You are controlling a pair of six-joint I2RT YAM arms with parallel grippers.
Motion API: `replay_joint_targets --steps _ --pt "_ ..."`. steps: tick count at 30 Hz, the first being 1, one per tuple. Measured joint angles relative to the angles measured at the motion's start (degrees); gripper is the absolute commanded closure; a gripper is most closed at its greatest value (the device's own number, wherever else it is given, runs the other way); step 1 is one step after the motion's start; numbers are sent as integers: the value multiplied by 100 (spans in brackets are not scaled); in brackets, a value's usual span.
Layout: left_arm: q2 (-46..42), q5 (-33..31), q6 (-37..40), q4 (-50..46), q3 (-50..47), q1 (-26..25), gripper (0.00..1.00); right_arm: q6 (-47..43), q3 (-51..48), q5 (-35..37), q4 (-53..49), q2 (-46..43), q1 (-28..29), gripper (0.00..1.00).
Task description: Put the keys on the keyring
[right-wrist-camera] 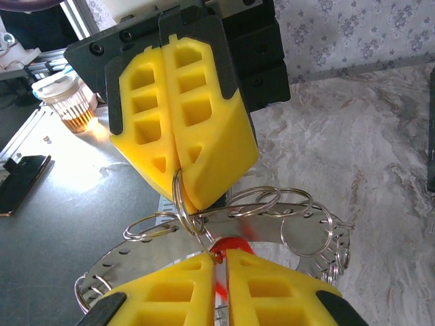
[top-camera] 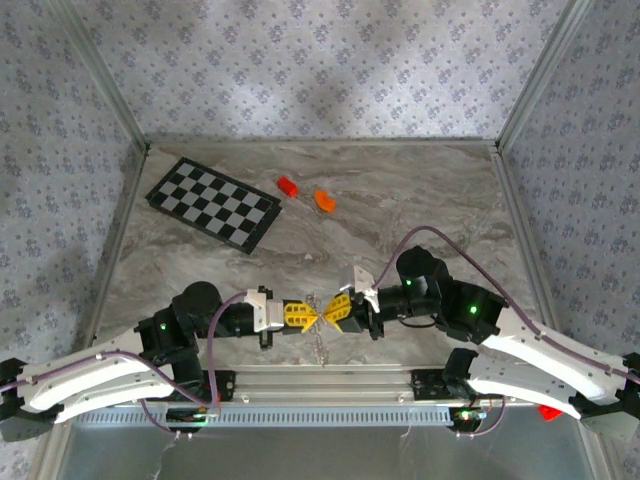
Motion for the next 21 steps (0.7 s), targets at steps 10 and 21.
replay_joint_targets --steps 10,21 --pt "-2 42 0 -11 0 0 100 -52 -2 -216 50 129 90 94" --pt "0 46 0 -59 0 2 100 -168 -2 -243 24 232 90 100"
